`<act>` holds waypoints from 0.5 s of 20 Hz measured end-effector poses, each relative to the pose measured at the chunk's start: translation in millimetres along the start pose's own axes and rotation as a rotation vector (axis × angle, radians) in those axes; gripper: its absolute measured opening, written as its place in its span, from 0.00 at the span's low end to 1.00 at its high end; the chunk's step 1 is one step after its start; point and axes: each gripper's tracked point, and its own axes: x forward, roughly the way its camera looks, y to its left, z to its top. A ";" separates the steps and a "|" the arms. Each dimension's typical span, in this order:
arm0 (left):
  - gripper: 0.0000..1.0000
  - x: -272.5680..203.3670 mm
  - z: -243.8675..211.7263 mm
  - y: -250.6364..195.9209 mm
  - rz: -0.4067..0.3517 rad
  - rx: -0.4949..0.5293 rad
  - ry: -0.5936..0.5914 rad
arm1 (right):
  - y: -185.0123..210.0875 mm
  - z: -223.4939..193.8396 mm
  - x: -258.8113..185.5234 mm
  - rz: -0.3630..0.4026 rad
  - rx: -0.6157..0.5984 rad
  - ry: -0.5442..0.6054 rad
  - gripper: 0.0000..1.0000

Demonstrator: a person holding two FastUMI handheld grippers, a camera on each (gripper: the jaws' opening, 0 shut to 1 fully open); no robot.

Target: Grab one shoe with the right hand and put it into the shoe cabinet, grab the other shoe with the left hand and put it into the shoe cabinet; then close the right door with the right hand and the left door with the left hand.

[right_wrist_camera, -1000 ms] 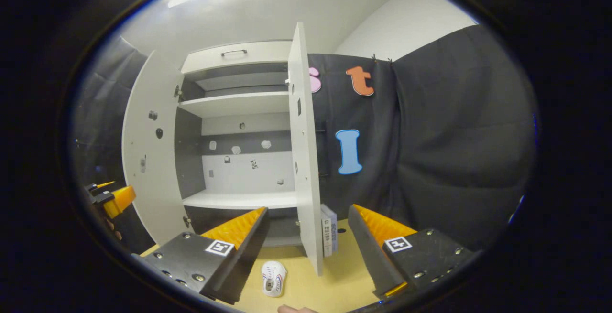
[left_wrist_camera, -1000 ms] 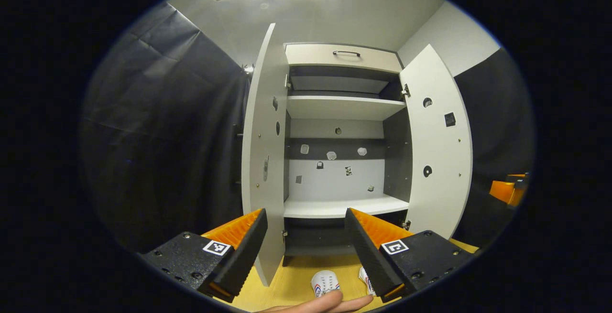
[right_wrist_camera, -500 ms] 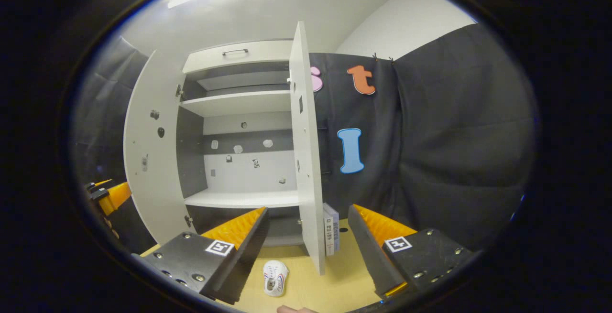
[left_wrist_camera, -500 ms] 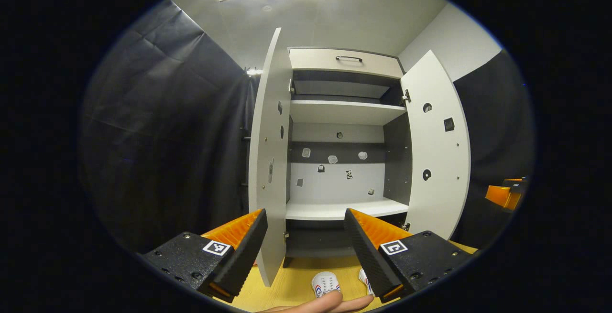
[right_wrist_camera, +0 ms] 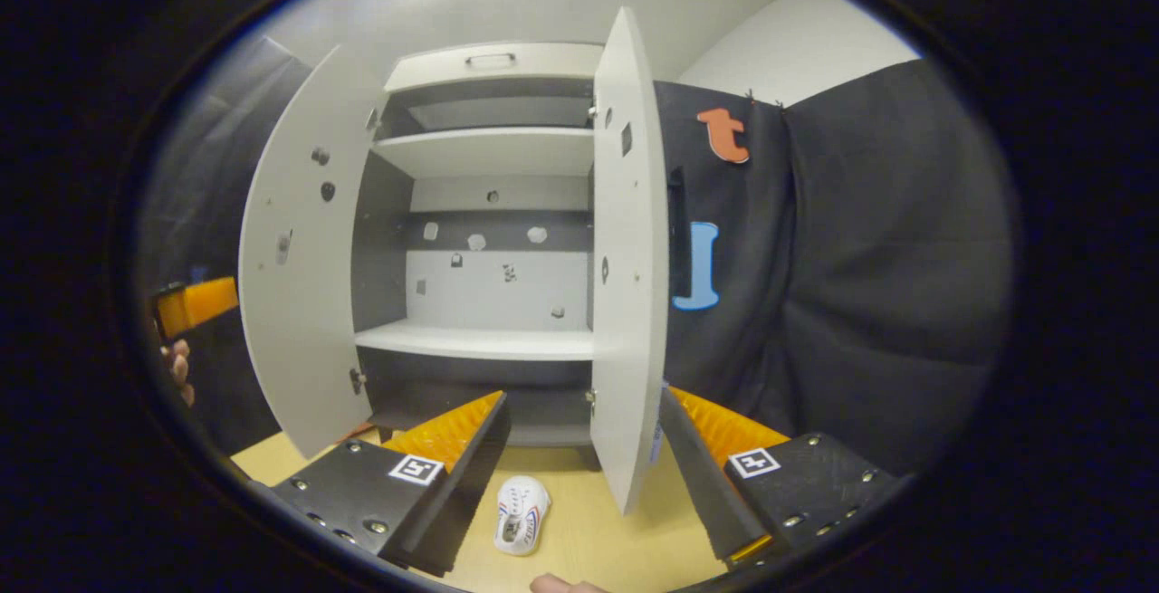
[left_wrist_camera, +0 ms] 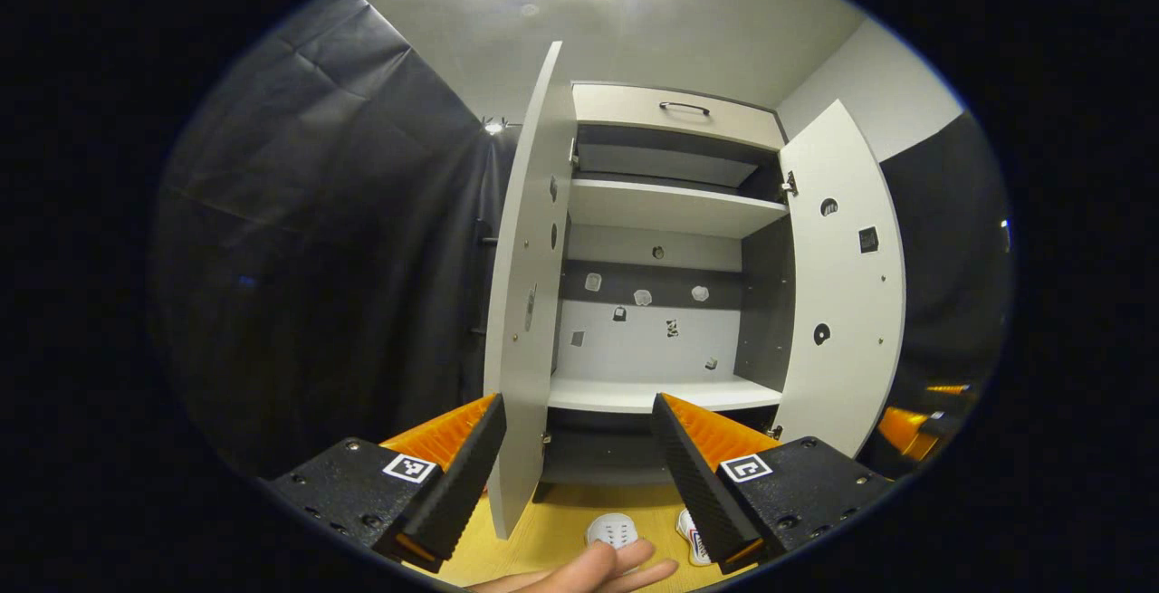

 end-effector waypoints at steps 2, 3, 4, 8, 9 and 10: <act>0.98 1.0 -8.4 11.0 0.027 0.019 0.013 | 18.0 -37.5 21.5 0.029 -0.035 0.051 0.94; 0.98 1.7 -12.7 13.0 0.034 0.032 0.028 | 28.4 -60.6 30.5 0.042 -0.061 0.088 0.94; 0.98 1.9 -15.0 14.9 0.040 0.041 0.034 | 38.6 -88.1 41.3 0.051 -0.085 0.125 0.94; 0.98 2.6 -16.6 22.6 0.069 0.070 0.006 | 84.0 -196.8 66.0 0.118 -0.109 0.303 0.99; 0.98 1.3 -20.5 22.3 0.069 0.080 0.010 | 91.6 -219.9 71.8 0.130 -0.113 0.344 0.96; 0.98 0.4 -26.8 22.7 0.066 0.090 0.028 | 96.7 -238.2 78.3 0.134 -0.112 0.377 0.95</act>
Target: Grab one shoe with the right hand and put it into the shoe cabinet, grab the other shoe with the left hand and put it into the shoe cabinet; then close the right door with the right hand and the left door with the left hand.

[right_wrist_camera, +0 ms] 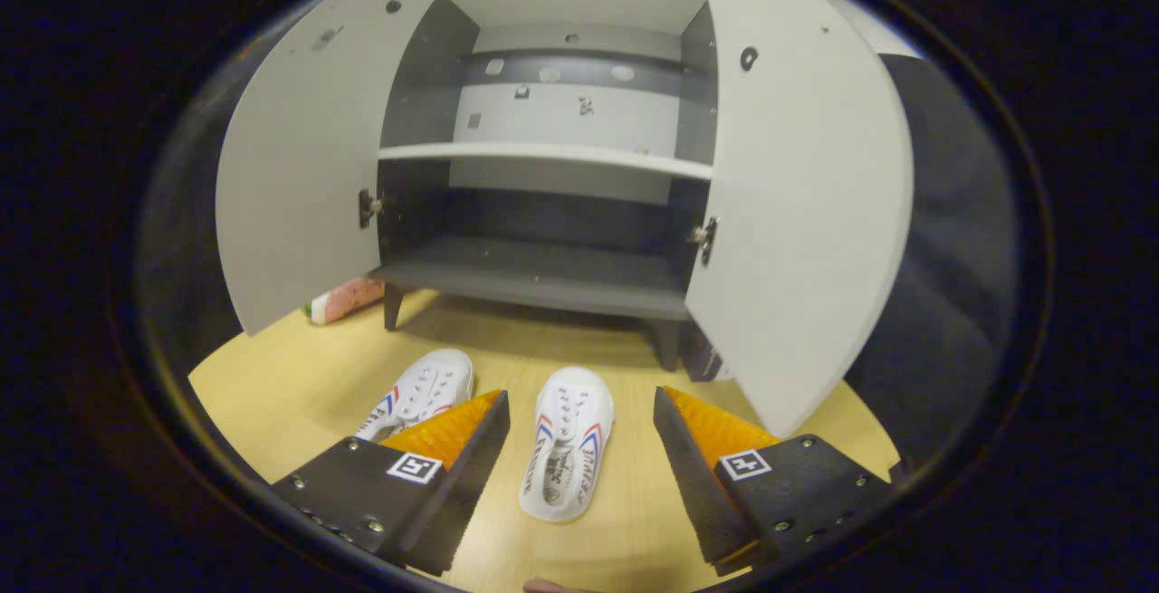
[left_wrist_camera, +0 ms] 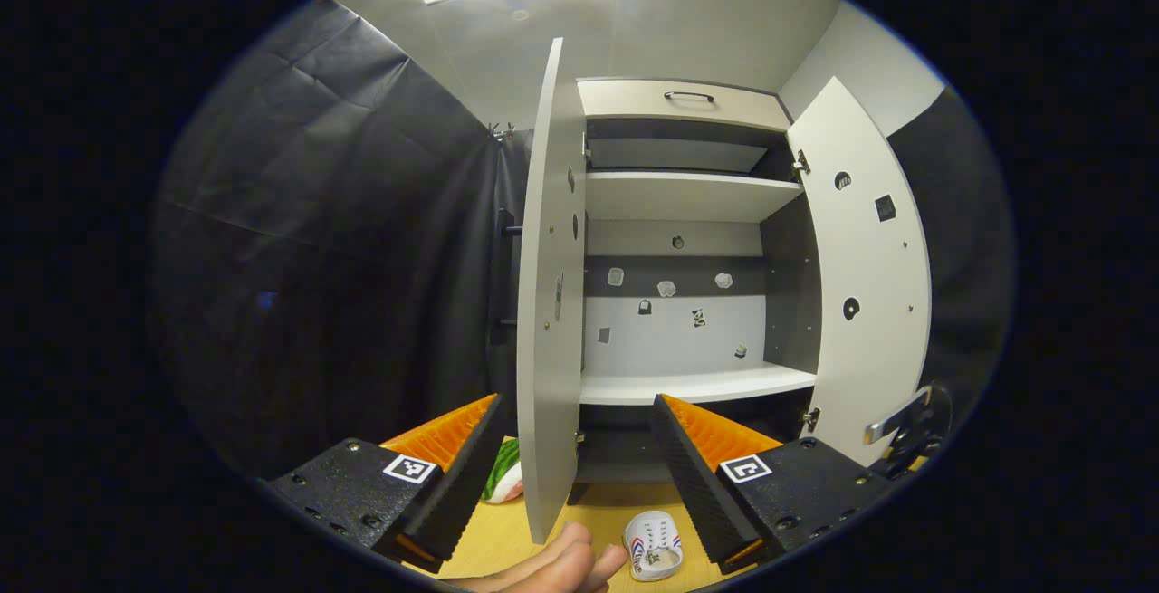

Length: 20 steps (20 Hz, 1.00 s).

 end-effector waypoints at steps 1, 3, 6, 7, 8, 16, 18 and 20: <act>0.98 -0.1 -6.7 -0.4 -0.007 0.015 0.019 | 5.0 -10.0 11.0 0.002 0.010 0.023 0.96; 0.98 2.3 -17.6 4.0 0.000 0.053 0.048 | 9.1 -30.5 28.7 -0.009 0.034 0.078 0.94; 0.98 7.3 -19.7 10.9 0.026 0.064 0.041 | 22.0 -54.7 47.8 0.001 0.089 0.158 0.92; 0.98 7.8 -22.3 12.5 0.030 0.056 0.043 | 23.1 -62.0 52.7 -0.006 0.097 0.182 0.83; 0.98 8.7 -22.2 14.1 0.031 0.053 0.040 | 26.9 -69.3 57.9 -0.004 0.104 0.201 0.81; 0.96 5.6 -25.6 22.7 0.030 0.014 0.027 | 24.9 -75.1 79.9 -0.012 0.249 0.182 0.06; 0.96 3.4 -25.1 21.4 0.016 0.018 0.029 | 28.0 -70.3 80.8 0.026 0.257 0.111 0.01; 0.98 -0.7 -24.6 18.2 -0.004 0.014 0.028 | 34.4 -63.3 76.4 0.083 0.286 0.020 0.01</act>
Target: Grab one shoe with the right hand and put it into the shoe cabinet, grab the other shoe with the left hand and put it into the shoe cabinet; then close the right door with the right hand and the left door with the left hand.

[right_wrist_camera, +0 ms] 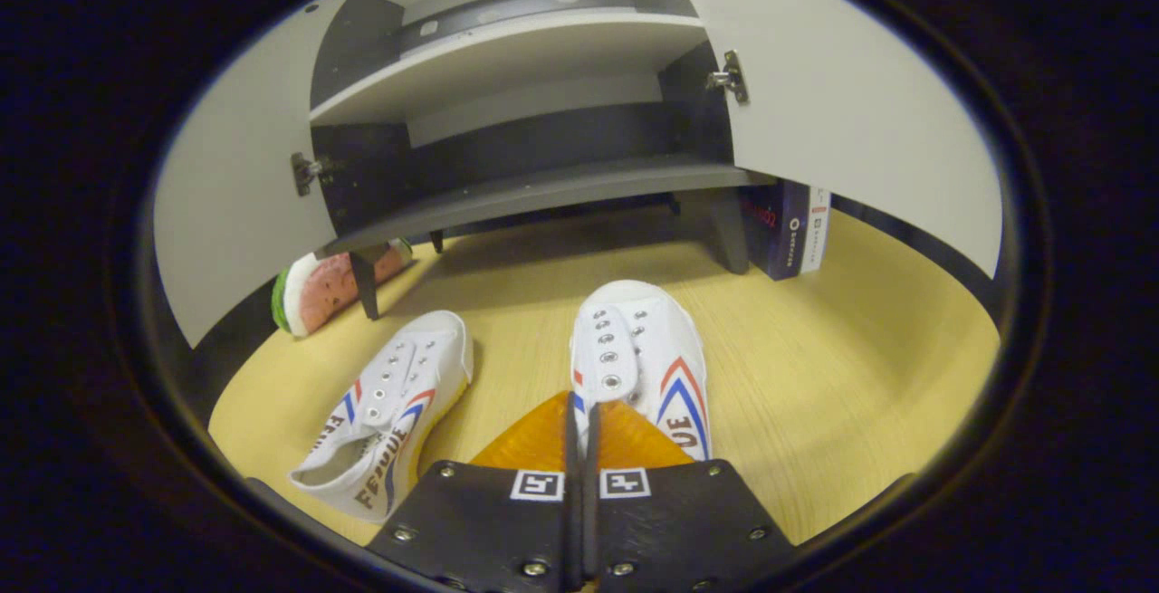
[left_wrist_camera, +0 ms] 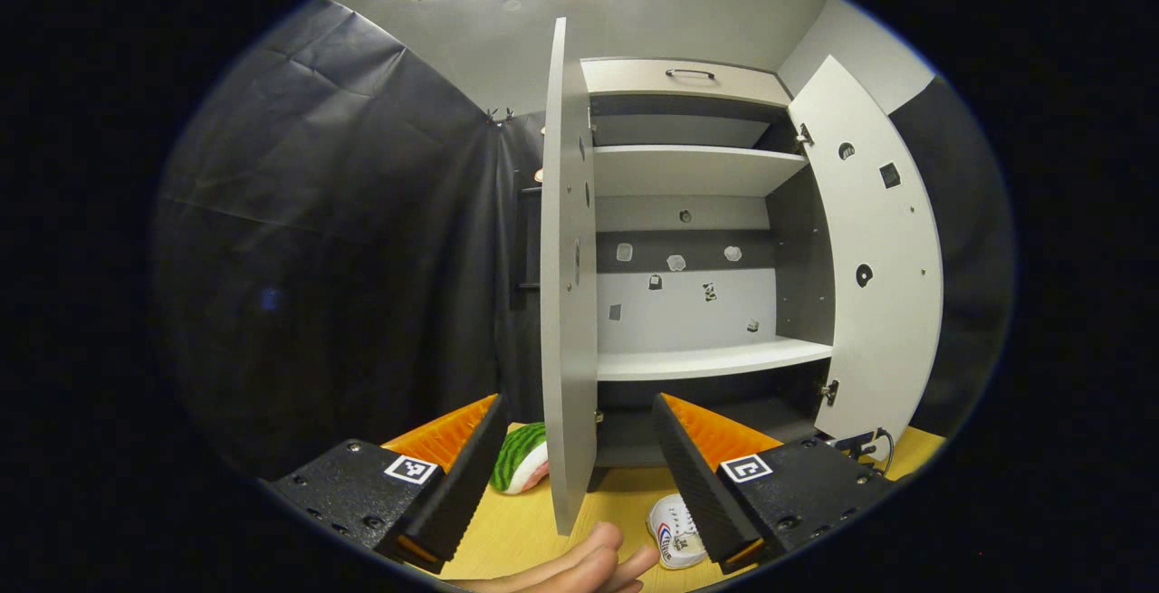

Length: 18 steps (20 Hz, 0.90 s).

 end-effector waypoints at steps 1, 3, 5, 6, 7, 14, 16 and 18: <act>0.98 -2.4 -0.3 -2.3 -0.013 -0.005 -0.002 | 1.6 11.3 -2.1 0.021 0.027 -0.044 0.00; 0.98 -5.5 0.8 -5.2 -0.030 -0.020 -0.007 | -2.9 14.3 -7.0 0.023 0.015 -0.067 0.00; 0.96 -8.7 -0.6 -9.2 -0.046 -0.023 -0.007 | -1.6 24.2 -13.5 0.026 -0.004 -0.109 0.00; 0.96 -9.4 -2.0 -10.9 -0.055 -0.023 -0.005 | 2.9 31.6 -20.2 0.041 -0.001 -0.131 0.01; 0.98 -10.3 -4.5 -13.1 -0.064 -0.025 0.002 | 6.7 44.3 -28.5 0.054 -0.005 -0.164 0.00; 0.98 -3.0 -20.1 -26.1 -0.106 -0.066 0.032 | 31.9 154.0 -98.2 0.077 -0.165 -0.335 0.00; 0.98 1.9 -26.0 -32.4 -0.117 -0.071 0.041 | 40.2 186.7 -118.0 0.090 -0.181 -0.366 0.00; 0.98 5.5 -37.0 -39.0 -0.129 -0.097 0.066 | 43.5 221.6 -134.9 0.079 -0.196 -0.388 0.00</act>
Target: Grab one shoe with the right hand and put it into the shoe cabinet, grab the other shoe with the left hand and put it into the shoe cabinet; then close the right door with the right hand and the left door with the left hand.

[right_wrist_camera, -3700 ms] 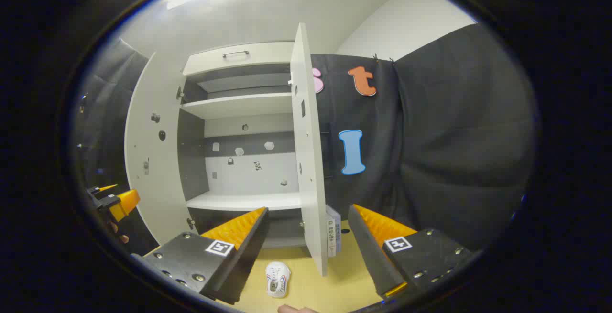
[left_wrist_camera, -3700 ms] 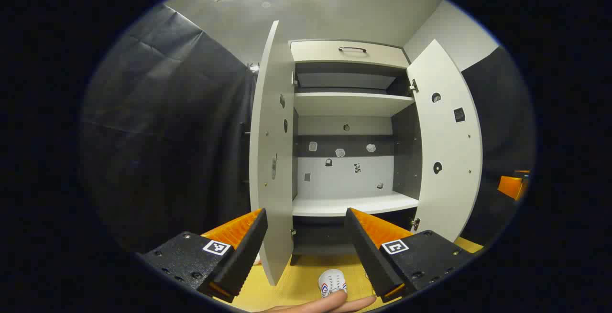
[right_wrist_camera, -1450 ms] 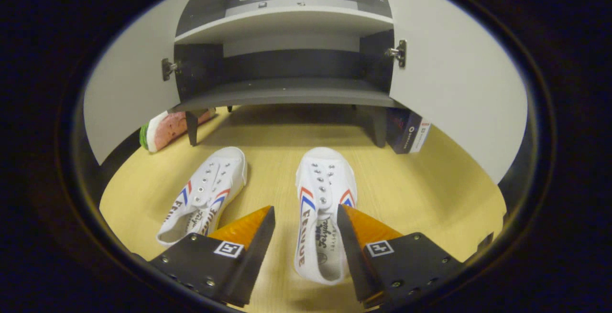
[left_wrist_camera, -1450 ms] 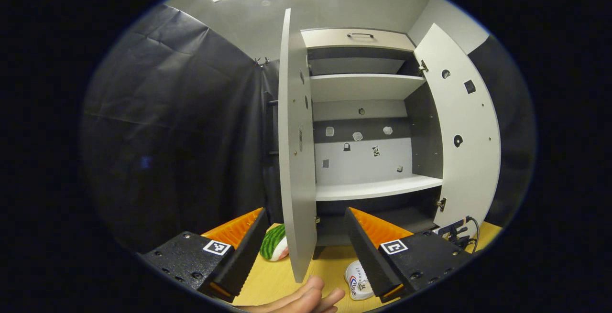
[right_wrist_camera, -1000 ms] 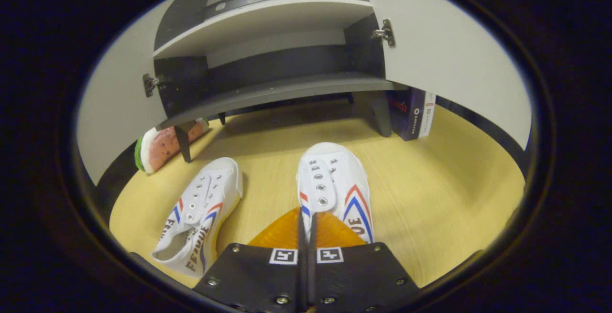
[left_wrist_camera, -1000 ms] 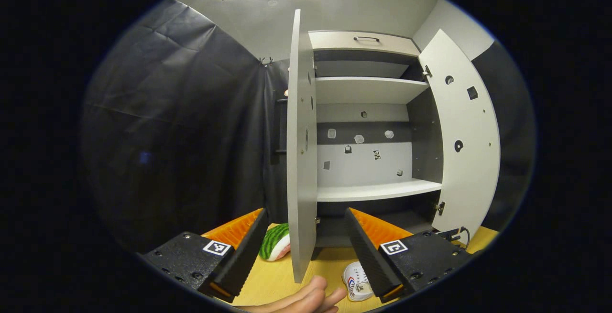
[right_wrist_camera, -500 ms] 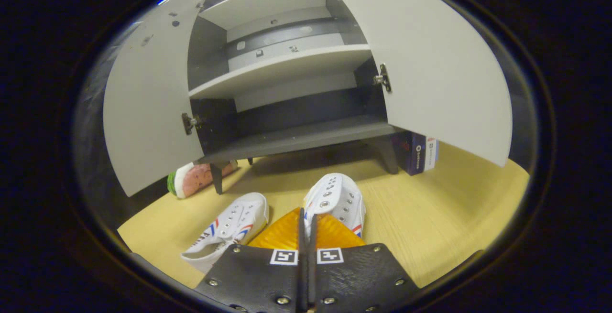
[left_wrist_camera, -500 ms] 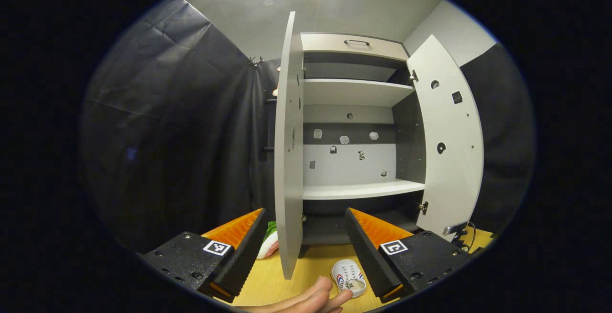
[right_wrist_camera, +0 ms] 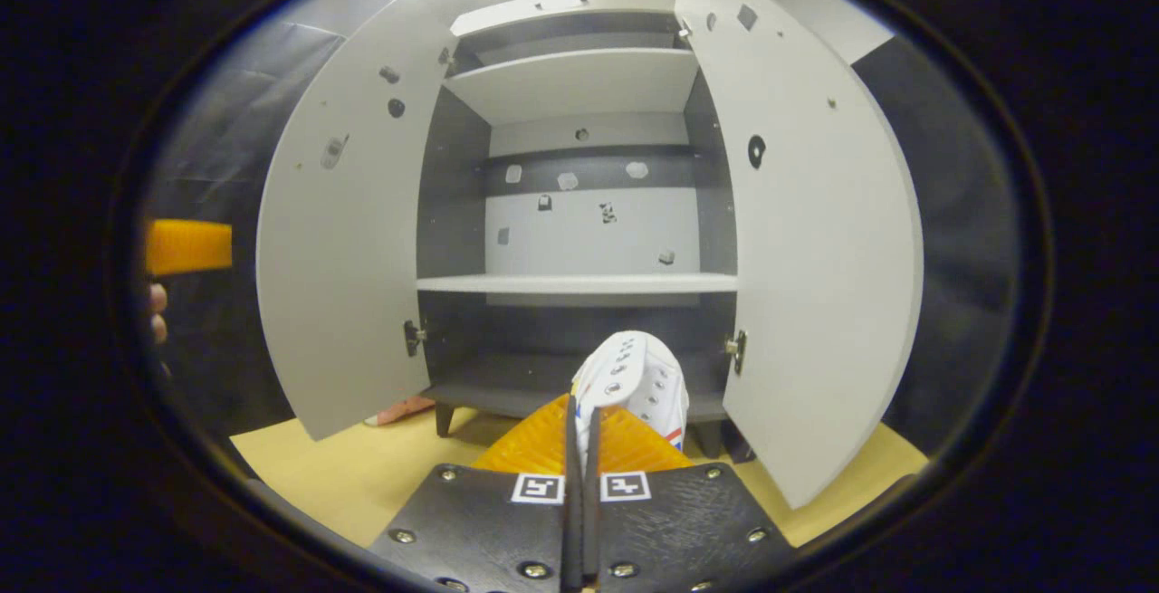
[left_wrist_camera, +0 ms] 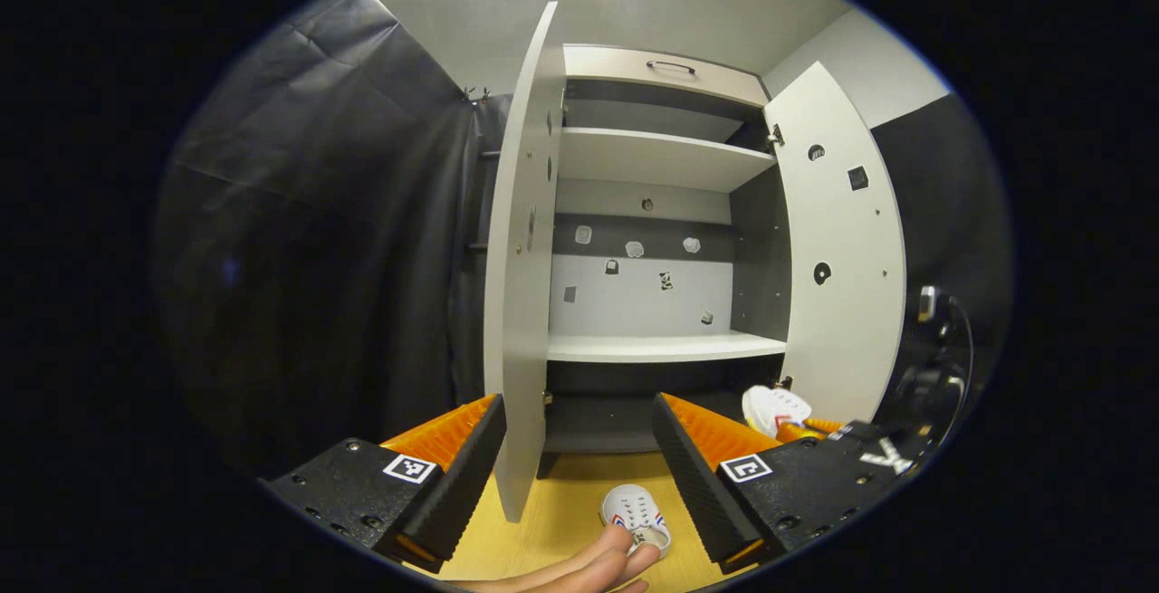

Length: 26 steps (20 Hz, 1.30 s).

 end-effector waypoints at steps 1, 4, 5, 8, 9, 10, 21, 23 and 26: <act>0.97 2.5 -7.8 -6.7 -0.017 -0.008 0.014 | -0.5 18.0 -0.3 -0.007 -0.018 -0.008 0.00; 0.98 13.9 -17.7 -8.6 -0.022 -0.006 0.023 | -5.2 69.4 8.7 -0.013 -0.076 -0.039 0.00; 0.98 17.9 -22.9 -7.7 -0.016 0.001 0.021 | -5.7 84.9 14.4 -0.009 -0.095 -0.042 0.00; 0.99 33.5 -29.4 -10.3 -0.023 -0.003 0.023 | 0.2 122.0 43.8 0.011 -0.157 -0.032 0.00; 0.98 38.3 -31.8 -12.0 -0.029 -0.015 0.024 | 3.2 131.3 56.5 0.019 -0.180 -0.022 0.00; 0.99 42.1 -33.8 -14.3 -0.036 -0.021 0.025 | 6.1 139.1 70.3 0.024 -0.195 -0.016 0.00; 0.98 68.1 -29.4 -23.9 -0.051 0.013 -0.012 | 13.3 145.8 246.2 0.008 -0.260 0.085 0.00; 0.98 70.8 -32.3 -21.2 -0.037 0.017 -0.004 | 6.1 132.3 271.5 -0.006 -0.282 0.111 0.01; 0.98 70.6 -42.2 -23.7 -0.041 0.000 0.027 | -10.2 118.1 297.6 -0.038 -0.296 0.129 0.01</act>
